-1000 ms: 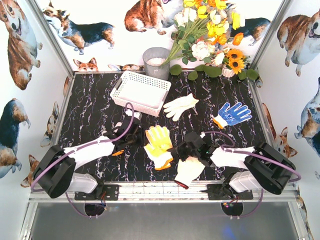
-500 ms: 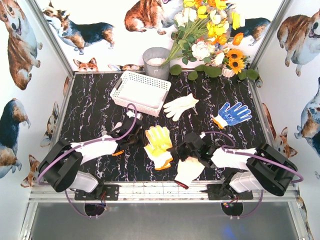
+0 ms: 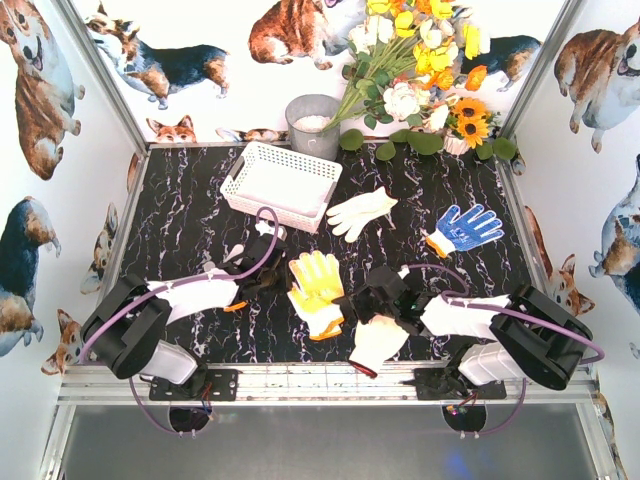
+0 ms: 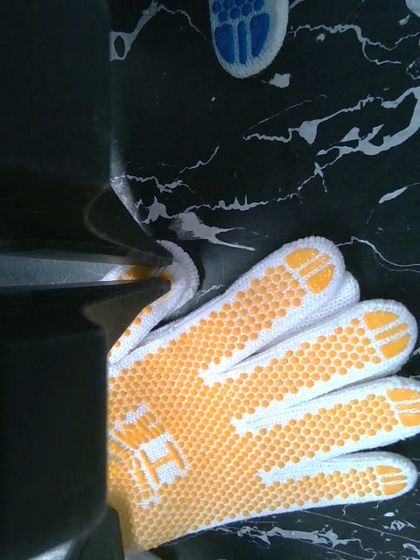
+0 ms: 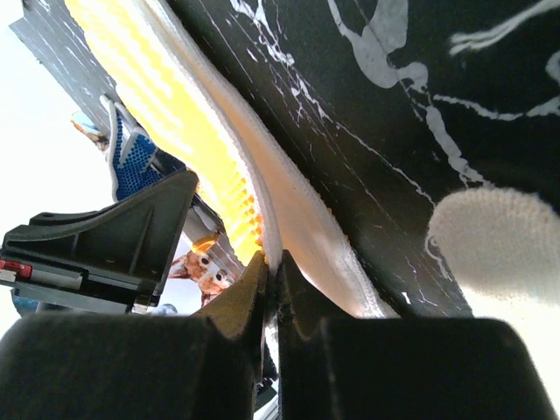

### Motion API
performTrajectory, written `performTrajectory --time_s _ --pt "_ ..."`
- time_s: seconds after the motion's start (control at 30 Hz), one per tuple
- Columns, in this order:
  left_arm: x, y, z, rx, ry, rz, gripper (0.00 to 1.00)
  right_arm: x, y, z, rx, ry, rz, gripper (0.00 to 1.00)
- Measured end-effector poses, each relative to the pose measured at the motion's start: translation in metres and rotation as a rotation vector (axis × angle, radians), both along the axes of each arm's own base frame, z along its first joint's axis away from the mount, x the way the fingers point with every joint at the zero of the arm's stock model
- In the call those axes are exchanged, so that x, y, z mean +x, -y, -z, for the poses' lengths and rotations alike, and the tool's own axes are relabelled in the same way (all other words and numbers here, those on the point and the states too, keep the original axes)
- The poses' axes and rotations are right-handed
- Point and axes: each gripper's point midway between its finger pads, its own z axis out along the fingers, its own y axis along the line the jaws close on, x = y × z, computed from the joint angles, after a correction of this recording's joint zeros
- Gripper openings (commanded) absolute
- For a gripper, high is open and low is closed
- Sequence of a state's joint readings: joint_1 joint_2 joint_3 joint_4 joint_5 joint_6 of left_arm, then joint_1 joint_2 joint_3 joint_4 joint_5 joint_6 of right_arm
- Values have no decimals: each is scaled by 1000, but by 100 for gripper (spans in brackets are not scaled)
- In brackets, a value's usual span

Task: Put the gloves into the storage basket
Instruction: Pair the glove with the glove.

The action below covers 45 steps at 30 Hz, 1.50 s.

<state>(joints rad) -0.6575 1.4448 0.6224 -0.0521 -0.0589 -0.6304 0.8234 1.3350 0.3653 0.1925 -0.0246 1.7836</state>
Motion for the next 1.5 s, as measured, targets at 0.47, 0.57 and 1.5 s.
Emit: performTrajectory --time_s 0.47,0.57,1.5 --pt "4 -11 -3 52 31 -16 0 -8 -8 4 -1 -4 -27 0" --pt "4 -11 -3 55 33 -15 0 -9 -8 10 -13 -15 -32 0" --pt "13 -8 3 95 31 11 29 -13 -12 14 -34 20 -54 30"
